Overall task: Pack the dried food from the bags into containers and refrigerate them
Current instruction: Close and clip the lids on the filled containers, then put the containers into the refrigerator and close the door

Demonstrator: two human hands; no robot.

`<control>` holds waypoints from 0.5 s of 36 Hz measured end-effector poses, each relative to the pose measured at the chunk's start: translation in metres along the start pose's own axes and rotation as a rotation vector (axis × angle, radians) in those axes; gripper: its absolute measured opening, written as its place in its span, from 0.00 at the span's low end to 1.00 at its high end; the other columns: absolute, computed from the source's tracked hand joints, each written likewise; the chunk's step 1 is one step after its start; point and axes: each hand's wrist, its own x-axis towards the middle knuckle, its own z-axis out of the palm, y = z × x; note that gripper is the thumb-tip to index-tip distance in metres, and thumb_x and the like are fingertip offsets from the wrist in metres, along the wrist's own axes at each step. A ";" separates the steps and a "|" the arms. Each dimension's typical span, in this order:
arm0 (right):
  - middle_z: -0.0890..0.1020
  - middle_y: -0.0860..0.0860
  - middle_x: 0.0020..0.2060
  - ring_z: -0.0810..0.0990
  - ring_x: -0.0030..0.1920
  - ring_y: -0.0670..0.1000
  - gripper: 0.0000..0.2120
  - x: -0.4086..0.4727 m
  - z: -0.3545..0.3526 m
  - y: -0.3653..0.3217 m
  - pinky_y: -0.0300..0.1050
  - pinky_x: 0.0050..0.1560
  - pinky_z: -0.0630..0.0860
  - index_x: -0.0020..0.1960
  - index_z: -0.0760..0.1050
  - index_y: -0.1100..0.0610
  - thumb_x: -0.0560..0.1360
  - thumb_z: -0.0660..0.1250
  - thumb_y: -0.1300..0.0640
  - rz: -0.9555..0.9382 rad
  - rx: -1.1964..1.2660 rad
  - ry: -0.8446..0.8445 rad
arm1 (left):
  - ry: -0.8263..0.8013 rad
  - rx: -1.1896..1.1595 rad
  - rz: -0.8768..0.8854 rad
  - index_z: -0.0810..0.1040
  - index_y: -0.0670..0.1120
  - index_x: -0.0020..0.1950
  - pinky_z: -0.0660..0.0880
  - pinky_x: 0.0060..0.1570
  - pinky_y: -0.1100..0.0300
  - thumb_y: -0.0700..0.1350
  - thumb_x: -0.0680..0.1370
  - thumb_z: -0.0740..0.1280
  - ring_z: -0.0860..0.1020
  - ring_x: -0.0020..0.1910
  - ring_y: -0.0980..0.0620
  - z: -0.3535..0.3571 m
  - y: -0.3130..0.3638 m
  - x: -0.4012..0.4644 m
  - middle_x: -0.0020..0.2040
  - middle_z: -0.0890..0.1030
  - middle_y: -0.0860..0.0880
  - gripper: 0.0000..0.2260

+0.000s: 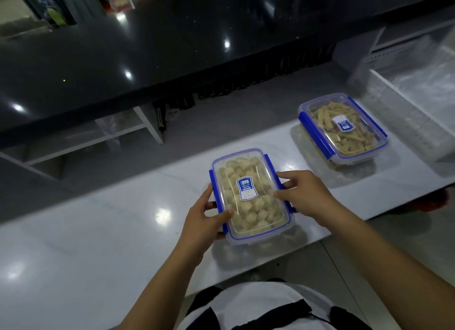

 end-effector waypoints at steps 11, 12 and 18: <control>0.86 0.48 0.49 0.87 0.46 0.50 0.28 -0.029 0.008 0.026 0.50 0.38 0.83 0.69 0.72 0.40 0.72 0.76 0.52 0.149 0.398 -0.153 | -0.029 0.007 0.042 0.65 0.62 0.77 0.84 0.43 0.54 0.48 0.77 0.73 0.82 0.54 0.51 -0.005 -0.008 -0.006 0.57 0.81 0.54 0.31; 0.87 0.48 0.49 0.87 0.47 0.51 0.28 -0.033 0.011 0.029 0.50 0.39 0.83 0.68 0.71 0.39 0.72 0.76 0.52 0.158 0.429 -0.152 | -0.040 -0.002 0.037 0.65 0.61 0.77 0.84 0.39 0.56 0.47 0.77 0.73 0.82 0.53 0.52 -0.006 -0.006 -0.006 0.57 0.80 0.54 0.31; 0.87 0.49 0.50 0.87 0.48 0.53 0.21 -0.050 0.041 0.038 0.53 0.41 0.82 0.63 0.76 0.45 0.73 0.76 0.58 0.211 0.653 -0.085 | -0.119 -0.031 -0.033 0.62 0.65 0.76 0.84 0.40 0.54 0.50 0.75 0.74 0.82 0.54 0.50 -0.013 -0.006 -0.019 0.64 0.78 0.52 0.34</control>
